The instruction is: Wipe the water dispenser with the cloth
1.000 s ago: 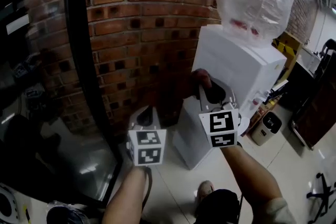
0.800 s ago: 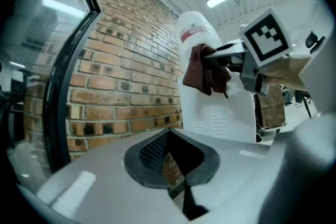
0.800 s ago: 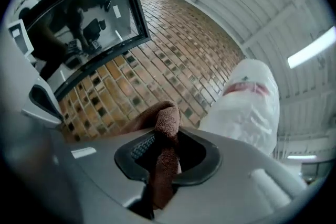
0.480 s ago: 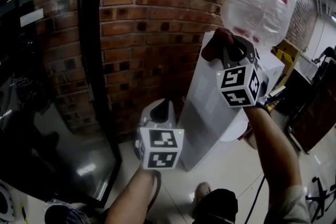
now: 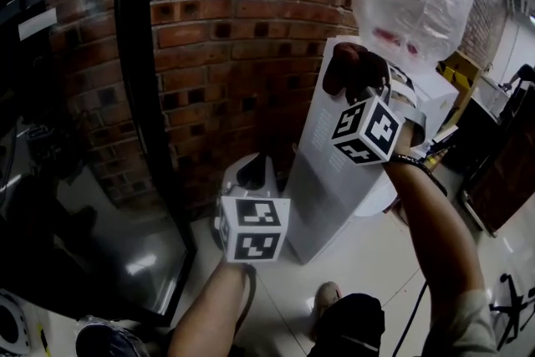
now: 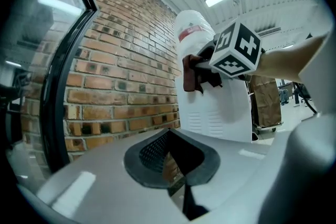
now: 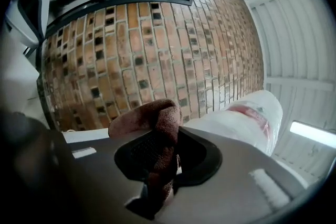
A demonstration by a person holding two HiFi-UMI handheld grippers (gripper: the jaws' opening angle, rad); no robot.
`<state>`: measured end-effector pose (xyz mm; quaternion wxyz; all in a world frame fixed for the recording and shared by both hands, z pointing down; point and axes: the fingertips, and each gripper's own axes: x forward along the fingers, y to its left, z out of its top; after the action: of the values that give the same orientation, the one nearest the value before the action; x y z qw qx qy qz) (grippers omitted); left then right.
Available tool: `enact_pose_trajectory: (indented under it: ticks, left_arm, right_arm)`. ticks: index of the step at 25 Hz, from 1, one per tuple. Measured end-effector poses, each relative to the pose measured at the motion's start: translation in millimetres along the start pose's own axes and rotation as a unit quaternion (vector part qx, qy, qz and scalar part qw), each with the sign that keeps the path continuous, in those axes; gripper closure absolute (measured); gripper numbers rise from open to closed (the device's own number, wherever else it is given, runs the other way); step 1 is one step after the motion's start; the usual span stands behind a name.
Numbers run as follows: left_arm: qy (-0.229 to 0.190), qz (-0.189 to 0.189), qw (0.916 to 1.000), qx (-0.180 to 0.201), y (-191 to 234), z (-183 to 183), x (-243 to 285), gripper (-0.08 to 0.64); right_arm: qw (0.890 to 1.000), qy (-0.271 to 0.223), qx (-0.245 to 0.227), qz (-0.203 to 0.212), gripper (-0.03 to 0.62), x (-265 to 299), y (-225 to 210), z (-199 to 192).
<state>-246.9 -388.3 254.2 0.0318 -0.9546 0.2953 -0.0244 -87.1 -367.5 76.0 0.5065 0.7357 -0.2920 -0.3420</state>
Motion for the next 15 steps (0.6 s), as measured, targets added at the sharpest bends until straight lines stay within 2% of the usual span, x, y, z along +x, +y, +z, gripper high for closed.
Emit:
enact_pose_trajectory:
  ticks: [6, 15]
  left_arm:
    - [0.015, 0.004, 0.9999, 0.002, 3, -12, -1, 0.560]
    - [0.038, 0.025, 0.9990, 0.001, 24, -43, 4, 0.560]
  right_arm:
    - [0.999, 0.016, -0.031, 0.036, 0.511, -2, 42, -11]
    - [0.994, 0.041, -0.046, 0.086, 0.511, -11, 114, -31]
